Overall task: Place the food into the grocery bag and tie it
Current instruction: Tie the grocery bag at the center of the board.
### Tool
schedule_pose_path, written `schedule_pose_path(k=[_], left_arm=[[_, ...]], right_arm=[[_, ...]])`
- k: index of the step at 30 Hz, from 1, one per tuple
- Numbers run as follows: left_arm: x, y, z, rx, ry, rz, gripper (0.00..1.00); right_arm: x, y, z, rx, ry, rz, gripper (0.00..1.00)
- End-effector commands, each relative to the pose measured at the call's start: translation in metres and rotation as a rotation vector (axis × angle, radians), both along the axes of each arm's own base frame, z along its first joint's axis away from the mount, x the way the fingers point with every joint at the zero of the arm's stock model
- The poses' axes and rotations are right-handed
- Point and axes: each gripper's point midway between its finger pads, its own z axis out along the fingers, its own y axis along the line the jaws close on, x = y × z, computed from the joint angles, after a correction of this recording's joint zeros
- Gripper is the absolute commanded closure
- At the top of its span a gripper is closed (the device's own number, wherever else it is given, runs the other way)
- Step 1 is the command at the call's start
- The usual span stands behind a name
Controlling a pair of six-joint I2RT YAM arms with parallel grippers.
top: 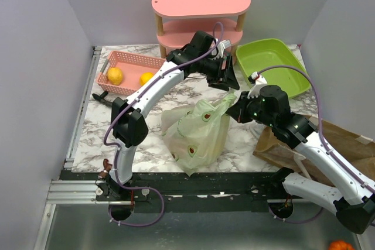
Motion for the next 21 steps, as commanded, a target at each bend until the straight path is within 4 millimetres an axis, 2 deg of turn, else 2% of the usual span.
schedule_pose_path(k=[1, 7, 11, 13, 14, 15, 18, 21], left_arm=[[-0.006, -0.014, 0.013, -0.051, 0.03, -0.025, 0.49], [-0.015, -0.017, 0.01, -0.052, 0.064, -0.051, 0.73], [-0.018, -0.012, 0.007, -0.03, 0.053, -0.038, 0.75], [-0.019, -0.01, 0.004, -0.019, 0.048, -0.035, 0.86], [-0.019, -0.01, 0.003, -0.015, 0.048, -0.036, 0.96], [-0.018, -0.01, 0.002, -0.007, 0.045, -0.031, 1.0], [-0.011, -0.003, -0.003, 0.042, 0.019, 0.031, 1.0], [-0.003, 0.01, 0.006, 0.073, -0.029, 0.104, 1.0]], right_arm=[[-0.003, 0.003, 0.005, 0.014, -0.024, 0.033, 0.99], [-0.003, 0.001, 0.004, 0.007, -0.025, 0.026, 0.99], [-0.004, 0.001, 0.005, 0.012, -0.028, 0.027, 0.99], [-0.004, 0.002, 0.005, 0.015, -0.026, 0.031, 0.99], [-0.005, 0.002, 0.005, 0.017, -0.025, 0.032, 0.99], [-0.005, 0.002, 0.005, 0.018, -0.023, 0.033, 0.99], [-0.005, 0.001, 0.008, 0.019, -0.026, 0.027, 0.99], [-0.004, -0.004, 0.011, 0.012, -0.023, -0.005, 0.99]])
